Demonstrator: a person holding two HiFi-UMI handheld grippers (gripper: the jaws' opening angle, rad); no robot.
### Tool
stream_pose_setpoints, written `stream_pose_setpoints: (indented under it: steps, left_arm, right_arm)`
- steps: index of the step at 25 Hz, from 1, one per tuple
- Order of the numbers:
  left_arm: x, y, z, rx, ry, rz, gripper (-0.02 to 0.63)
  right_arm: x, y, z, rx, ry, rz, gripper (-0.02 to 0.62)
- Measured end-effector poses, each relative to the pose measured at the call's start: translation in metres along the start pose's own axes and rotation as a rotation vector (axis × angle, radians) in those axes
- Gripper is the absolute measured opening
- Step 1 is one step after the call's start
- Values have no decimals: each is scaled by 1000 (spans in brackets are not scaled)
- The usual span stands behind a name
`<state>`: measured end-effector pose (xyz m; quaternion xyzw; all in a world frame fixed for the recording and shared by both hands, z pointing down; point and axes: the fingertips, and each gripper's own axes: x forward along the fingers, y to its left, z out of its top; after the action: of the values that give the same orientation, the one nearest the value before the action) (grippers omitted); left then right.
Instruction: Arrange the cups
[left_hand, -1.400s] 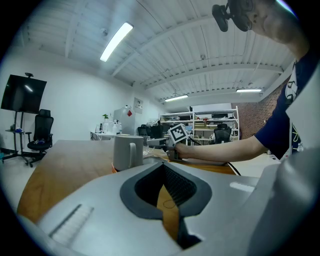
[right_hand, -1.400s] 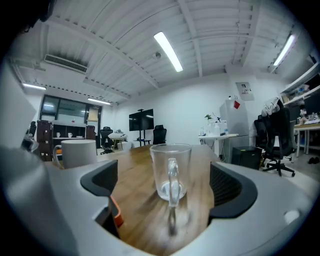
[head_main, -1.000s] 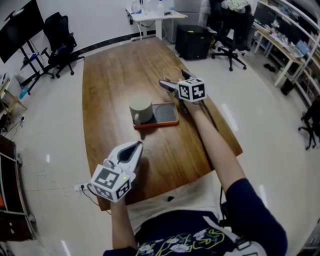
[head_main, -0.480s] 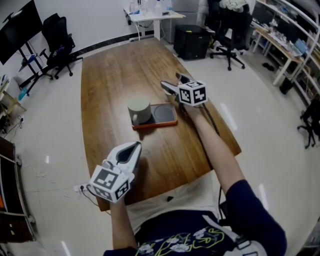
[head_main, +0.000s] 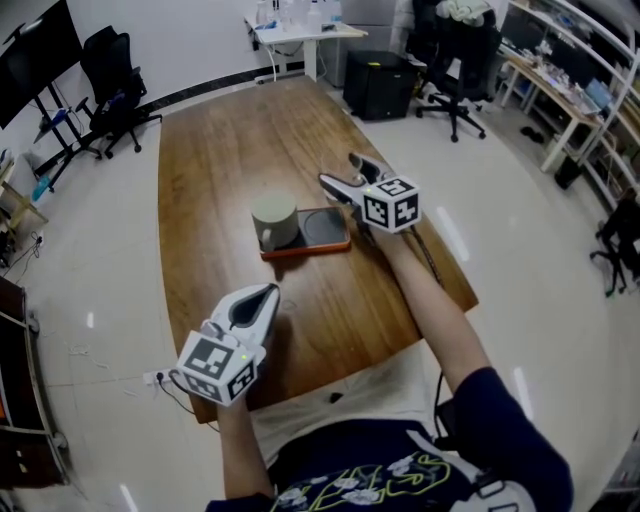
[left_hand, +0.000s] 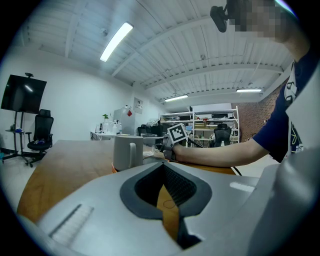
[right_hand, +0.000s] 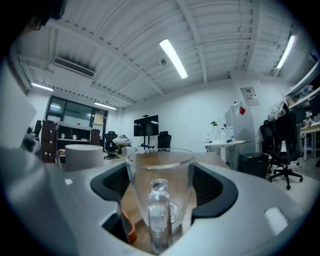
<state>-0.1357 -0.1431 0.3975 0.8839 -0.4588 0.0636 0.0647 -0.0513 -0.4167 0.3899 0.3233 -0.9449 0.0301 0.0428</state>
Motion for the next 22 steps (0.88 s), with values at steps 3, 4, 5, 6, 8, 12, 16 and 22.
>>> stream_pose_setpoints:
  steps: [3, 4, 5, 6, 8, 12, 16, 22]
  left_arm:
    - [-1, 0, 0, -3, -2, 4, 2]
    - [-1, 0, 0, -4, -2, 4, 2]
    - [-1, 0, 0, -2, -2, 3, 2]
    - [0, 0, 0, -1, -2, 1, 2]
    - [1, 0, -1, -2, -1, 1, 2]
    - [2, -1, 0, -2, 0, -1, 2]
    - [3, -1, 0, -1, -1, 1, 2]
    - [1, 0, 0, -2, 0, 1, 2]
  right_arm:
    - [-4, 20, 3, -11, -18, 15, 379]
    - [-5, 25, 5, -13, -30, 18, 379]
    - [-7, 29, 8, -16, -46, 20, 379]
    - [-9, 32, 10, -21, -65, 20, 379]
    - [-17, 36, 17, -35, -113, 17, 379]
    - [-29, 49, 22, -49, -157, 35, 379]
    - [-34, 70, 17, -35, -121, 96, 379]
    - [-39, 105, -1, -18, -29, 176, 379]
